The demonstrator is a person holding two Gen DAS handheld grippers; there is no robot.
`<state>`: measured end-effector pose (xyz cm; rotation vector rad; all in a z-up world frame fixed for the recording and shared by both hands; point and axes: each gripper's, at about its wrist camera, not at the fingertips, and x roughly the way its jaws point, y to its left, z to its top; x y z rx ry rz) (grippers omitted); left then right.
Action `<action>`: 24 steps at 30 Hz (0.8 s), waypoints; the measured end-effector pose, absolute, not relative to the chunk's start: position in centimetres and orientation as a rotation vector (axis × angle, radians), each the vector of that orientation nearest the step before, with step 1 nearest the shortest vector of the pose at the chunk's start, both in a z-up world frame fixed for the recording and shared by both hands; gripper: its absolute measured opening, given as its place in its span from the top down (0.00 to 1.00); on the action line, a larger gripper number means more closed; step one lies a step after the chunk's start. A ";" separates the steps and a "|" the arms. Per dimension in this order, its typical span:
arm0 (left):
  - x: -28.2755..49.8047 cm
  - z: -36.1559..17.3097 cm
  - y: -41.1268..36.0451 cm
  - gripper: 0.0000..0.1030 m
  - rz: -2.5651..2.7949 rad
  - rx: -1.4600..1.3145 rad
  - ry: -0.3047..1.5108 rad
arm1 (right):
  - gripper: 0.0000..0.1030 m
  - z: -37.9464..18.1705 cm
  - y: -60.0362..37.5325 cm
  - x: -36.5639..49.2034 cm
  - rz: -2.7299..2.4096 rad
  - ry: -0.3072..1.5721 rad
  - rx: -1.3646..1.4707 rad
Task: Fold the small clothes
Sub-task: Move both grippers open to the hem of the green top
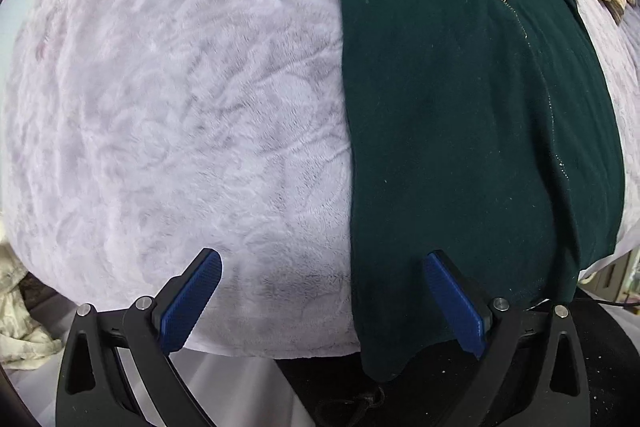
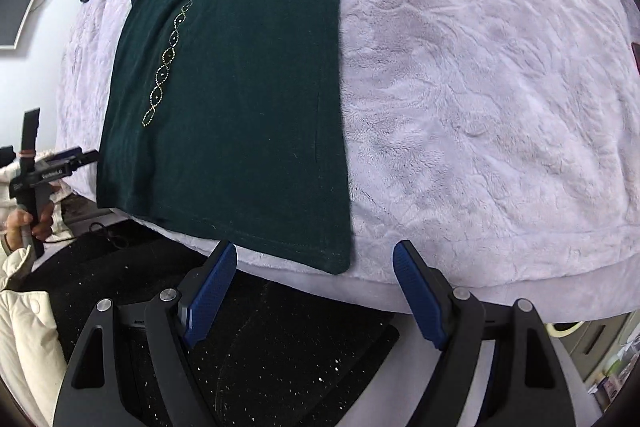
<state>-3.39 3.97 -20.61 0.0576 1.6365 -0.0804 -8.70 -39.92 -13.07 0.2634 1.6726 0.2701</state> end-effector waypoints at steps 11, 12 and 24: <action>-3.2 -24.7 1.6 0.01 -0.276 -0.021 1.707 | 0.19 -19.2 -39.5 -7.9 0.311 1.723 0.527; -3.0 -24.8 1.3 0.01 -0.275 -0.025 1.709 | 0.19 -19.6 -39.3 -7.8 0.319 1.726 0.544; -4.5 -24.1 -0.8 0.07 -0.429 -0.108 1.684 | 0.19 -20.5 -39.8 -8.1 0.351 1.729 0.711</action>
